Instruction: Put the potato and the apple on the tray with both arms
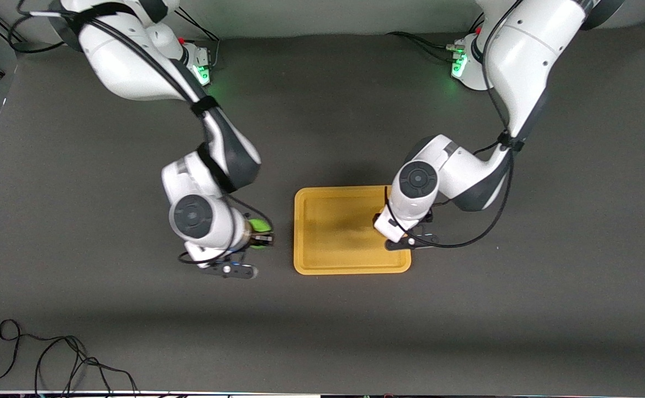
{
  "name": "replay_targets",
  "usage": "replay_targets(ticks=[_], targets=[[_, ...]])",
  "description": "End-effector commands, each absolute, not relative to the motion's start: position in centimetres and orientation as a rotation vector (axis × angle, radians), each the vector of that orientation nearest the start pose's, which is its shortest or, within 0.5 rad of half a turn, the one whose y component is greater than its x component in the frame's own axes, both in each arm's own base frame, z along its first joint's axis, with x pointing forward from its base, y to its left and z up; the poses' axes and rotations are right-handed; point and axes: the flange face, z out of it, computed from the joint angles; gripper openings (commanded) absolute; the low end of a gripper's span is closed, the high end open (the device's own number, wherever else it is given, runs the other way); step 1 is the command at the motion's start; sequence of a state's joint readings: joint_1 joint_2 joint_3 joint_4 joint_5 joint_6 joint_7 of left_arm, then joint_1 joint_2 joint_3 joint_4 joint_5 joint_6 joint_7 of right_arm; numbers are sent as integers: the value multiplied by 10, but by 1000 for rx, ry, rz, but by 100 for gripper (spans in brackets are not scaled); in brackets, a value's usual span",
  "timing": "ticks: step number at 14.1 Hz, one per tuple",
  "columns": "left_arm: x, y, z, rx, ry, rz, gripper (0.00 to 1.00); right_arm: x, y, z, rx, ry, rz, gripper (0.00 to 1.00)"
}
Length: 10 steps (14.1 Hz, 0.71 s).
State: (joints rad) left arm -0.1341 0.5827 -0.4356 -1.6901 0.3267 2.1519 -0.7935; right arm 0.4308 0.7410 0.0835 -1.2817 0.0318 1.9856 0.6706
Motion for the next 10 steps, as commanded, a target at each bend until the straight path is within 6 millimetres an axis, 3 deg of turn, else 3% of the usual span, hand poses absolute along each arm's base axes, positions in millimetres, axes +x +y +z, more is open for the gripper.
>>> replay_targets(ticks=[1,4,6,8,10], targets=[[587,-284,350,-3095,-102,65,100,636,430,285,-2956,473,-15,30],[584,-223,432,-3116,-62,119,100,622,486,246,-2863,551,-91,30],[579,-153,487,-3130,-52,146,100,617,509,222,-2820,608,-103,30],[572,-93,527,-3147,-22,116,100,611,517,208,-2800,621,-116,30],[568,-52,545,-3141,-3,84,100,609,517,205,-2825,608,-112,30]])
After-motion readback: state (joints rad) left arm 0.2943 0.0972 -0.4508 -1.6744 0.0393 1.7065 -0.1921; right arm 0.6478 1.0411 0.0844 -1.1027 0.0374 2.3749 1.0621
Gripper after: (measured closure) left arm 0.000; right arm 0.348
